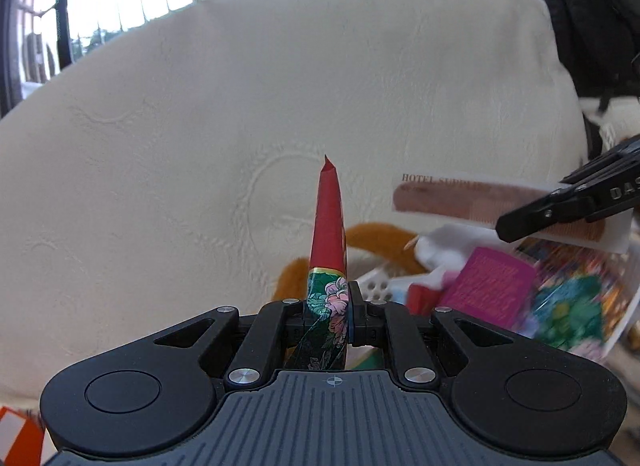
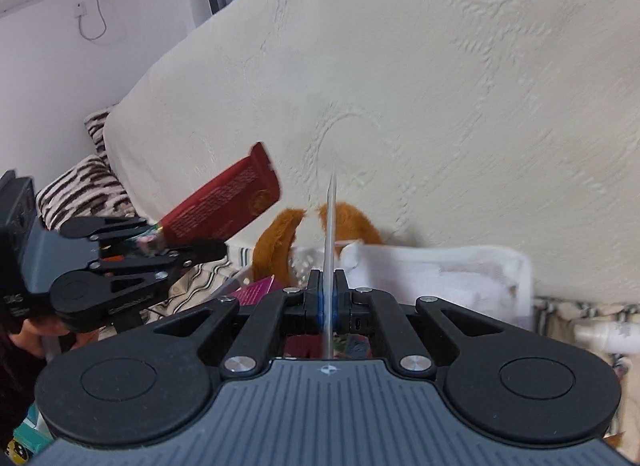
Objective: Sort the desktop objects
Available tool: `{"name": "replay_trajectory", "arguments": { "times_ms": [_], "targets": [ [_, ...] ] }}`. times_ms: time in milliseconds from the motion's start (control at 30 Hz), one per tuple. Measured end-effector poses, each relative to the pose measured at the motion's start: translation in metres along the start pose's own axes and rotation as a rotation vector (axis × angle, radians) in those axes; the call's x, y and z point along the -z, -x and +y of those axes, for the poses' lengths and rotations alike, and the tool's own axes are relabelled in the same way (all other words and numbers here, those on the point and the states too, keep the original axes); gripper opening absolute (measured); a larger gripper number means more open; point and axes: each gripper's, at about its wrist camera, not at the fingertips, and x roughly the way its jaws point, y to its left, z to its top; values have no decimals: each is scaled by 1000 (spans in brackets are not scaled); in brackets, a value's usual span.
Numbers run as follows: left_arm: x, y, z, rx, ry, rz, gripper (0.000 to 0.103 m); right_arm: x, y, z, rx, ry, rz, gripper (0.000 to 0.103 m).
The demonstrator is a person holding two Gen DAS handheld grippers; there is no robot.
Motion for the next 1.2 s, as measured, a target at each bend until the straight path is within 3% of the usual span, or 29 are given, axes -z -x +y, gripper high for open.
{"name": "replay_trajectory", "arguments": {
  "times_ms": [167,300,367,400,433,500,767,900,1200],
  "targets": [
    [7,-14,0,43,-103,48,8,12,-3,5,24,27,3,5],
    [14,-19,-6,47,-189,71,18,12,-2,5,38,29,-6,8],
    [13,-17,-5,28,-190,65,35,12,-3,8,45,40,-8,15],
    [12,-15,-6,6,-197,52,56,13,-1,8,48,40,-8,23],
    [11,-16,-5,-15,-204,38,65,12,-1,8,53,40,-11,28],
    [11,-8,-1,-17,-200,21,69,12,0,7,61,40,-17,32],
    [9,30,-4,-17,-89,-57,69,11,31,-6,103,8,-59,33],
    [7,58,-23,14,-63,-112,69,16,72,-28,152,-51,-97,47],
    [15,100,-99,169,-16,-177,70,67,160,-96,293,-204,-85,49]
  ]
}}
